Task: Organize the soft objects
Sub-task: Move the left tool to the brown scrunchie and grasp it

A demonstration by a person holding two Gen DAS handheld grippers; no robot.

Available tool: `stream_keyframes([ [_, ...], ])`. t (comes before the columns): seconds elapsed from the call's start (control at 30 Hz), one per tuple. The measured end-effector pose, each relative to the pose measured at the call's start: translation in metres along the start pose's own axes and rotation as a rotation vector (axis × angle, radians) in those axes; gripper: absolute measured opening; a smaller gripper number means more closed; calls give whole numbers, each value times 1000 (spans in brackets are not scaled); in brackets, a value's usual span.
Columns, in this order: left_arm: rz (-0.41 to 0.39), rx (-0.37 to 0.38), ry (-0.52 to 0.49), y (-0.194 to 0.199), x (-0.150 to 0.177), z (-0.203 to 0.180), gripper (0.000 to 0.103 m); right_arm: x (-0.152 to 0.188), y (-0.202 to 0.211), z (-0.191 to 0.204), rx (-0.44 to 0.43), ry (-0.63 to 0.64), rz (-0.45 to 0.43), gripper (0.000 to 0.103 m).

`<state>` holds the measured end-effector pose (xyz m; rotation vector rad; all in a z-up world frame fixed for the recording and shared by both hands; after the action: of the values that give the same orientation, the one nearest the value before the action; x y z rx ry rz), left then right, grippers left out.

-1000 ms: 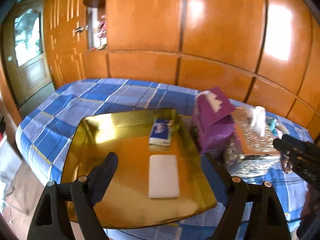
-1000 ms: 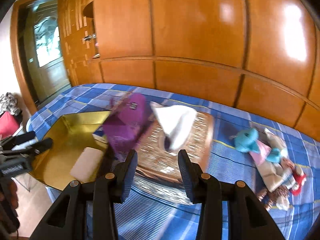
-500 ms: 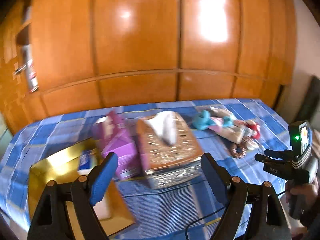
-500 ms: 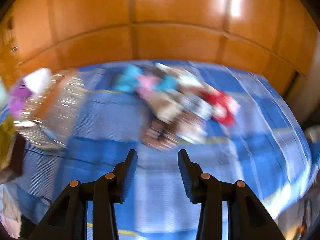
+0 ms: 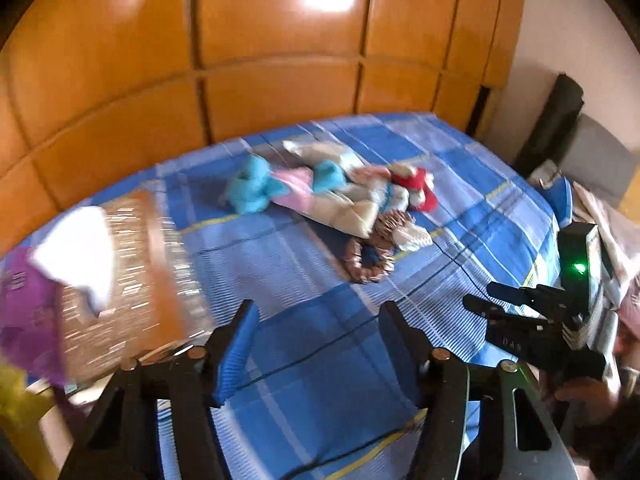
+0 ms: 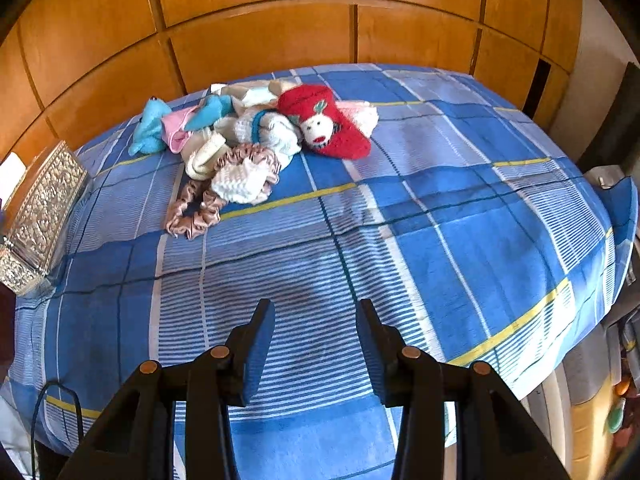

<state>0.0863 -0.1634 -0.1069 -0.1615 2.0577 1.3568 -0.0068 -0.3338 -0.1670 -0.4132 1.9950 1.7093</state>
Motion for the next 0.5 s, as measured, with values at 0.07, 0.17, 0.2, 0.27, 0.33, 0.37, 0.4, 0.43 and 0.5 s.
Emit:
stream_keyframes([
  [0.07, 30, -3, 3, -20, -2, -7, 61, 2, -6, 0, -6, -6, 18, 42],
  [0.17, 71, 7, -4, -53, -6, -21, 62, 4, -9, -2, -20, -25, 29, 42],
  [0.2, 82, 8, -10, -61, -6, -25, 62, 5, -9, -2, -20, -25, 28, 42],
  [0.27, 102, 12, -39, -83, -7, -35, 64, 5, -9, -3, -26, -32, 27, 42],
  [0.33, 134, -7, -53, -103, -6, -40, 68, 6, -9, -2, -29, -32, 25, 42],
  [0.37, 147, -11, -51, -111, -7, -41, 70, 6, -9, -3, -29, -30, 25, 42],
  [0.4, 154, -9, -47, -119, -8, -44, 74, 6, -10, -3, -29, -29, 24, 43],
  [0.43, 153, -8, -55, -127, -11, -48, 76, 6, -10, -2, -29, -27, 23, 43],
  [0.5, 149, -30, -72, -141, -15, -52, 76, 5, -11, -3, -31, -29, 22, 43],
])
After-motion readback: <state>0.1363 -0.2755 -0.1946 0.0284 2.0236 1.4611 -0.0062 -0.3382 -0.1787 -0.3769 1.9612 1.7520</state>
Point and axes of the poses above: each gripper's, at about its wrist camera, not at the fingertips, and y roughly against the way its jaws point, z to its left, x to its underside, the point moved 10 cm from there along -y, roughly the way its jaws point, and after that the axes turned 15 degrees about y, right-handed, at the moved point
